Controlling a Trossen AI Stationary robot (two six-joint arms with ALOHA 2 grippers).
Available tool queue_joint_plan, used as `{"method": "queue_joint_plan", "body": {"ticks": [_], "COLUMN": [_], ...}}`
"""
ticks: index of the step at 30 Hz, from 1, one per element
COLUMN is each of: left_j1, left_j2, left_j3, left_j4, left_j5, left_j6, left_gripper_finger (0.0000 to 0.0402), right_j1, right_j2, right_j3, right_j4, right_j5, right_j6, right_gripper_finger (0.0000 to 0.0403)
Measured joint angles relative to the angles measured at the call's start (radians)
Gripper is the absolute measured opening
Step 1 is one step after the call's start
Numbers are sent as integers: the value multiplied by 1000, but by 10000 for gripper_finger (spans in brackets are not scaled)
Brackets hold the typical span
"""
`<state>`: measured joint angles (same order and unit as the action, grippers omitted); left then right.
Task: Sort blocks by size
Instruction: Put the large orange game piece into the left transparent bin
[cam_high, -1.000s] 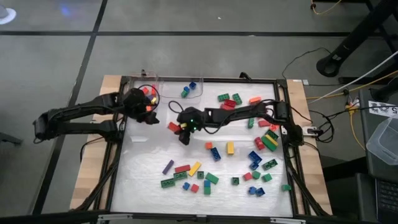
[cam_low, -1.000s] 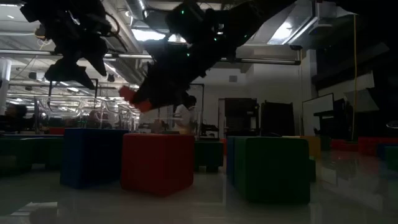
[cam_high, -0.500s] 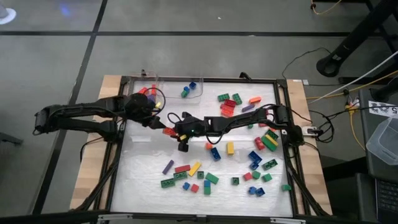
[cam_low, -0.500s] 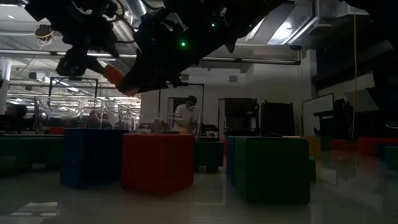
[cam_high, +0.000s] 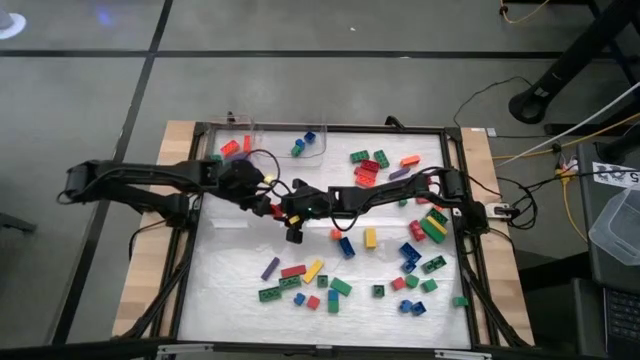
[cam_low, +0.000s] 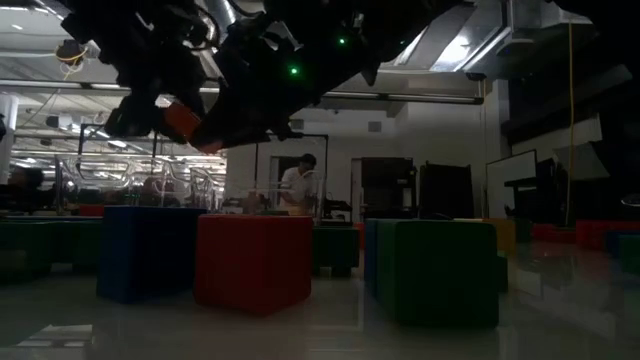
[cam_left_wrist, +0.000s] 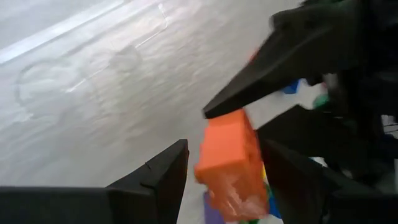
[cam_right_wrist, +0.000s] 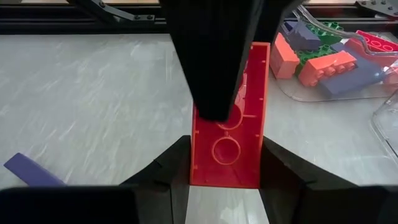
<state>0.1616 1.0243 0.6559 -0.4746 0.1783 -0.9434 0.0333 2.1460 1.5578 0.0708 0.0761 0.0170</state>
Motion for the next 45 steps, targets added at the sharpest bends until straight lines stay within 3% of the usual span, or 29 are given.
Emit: {"method": "queue_joint_plan", "body": {"ticks": [4, 12, 23, 28, 33, 38, 45], "left_j1": [0, 1, 24, 76, 173, 282, 373], "left_j2": [35, 50, 29, -37, -160, -302, -425], "left_j3": [0, 1, -1, -1, -1, 0, 0], "left_j4": [9, 30, 0, -47, -106, -143, -172], "left_j5": [2, -5, -11, -10, -27, -136, -460], "left_j6": [4, 2, 68, 134, 238, 374, 487], "left_gripper_finger": [178, 85, 78, 79, 78, 81, 90], "right_j1": [0, 0, -1, -1, -1, -1, 0], "right_j2": [0, 0, -25, -96, -179, -250, -293], "right_j3": [0, 0, 2, 2, 2, 2, 2], "right_j4": [-7, -21, -92, -291, -505, -722, -942], "right_j5": [-1, 16, 21, 29, 20, -16, -140], "right_j6": [0, -4, 36, 53, 175, 295, 464], "right_gripper_finger": [150, 158, 242, 259, 254, 242, 225]}}
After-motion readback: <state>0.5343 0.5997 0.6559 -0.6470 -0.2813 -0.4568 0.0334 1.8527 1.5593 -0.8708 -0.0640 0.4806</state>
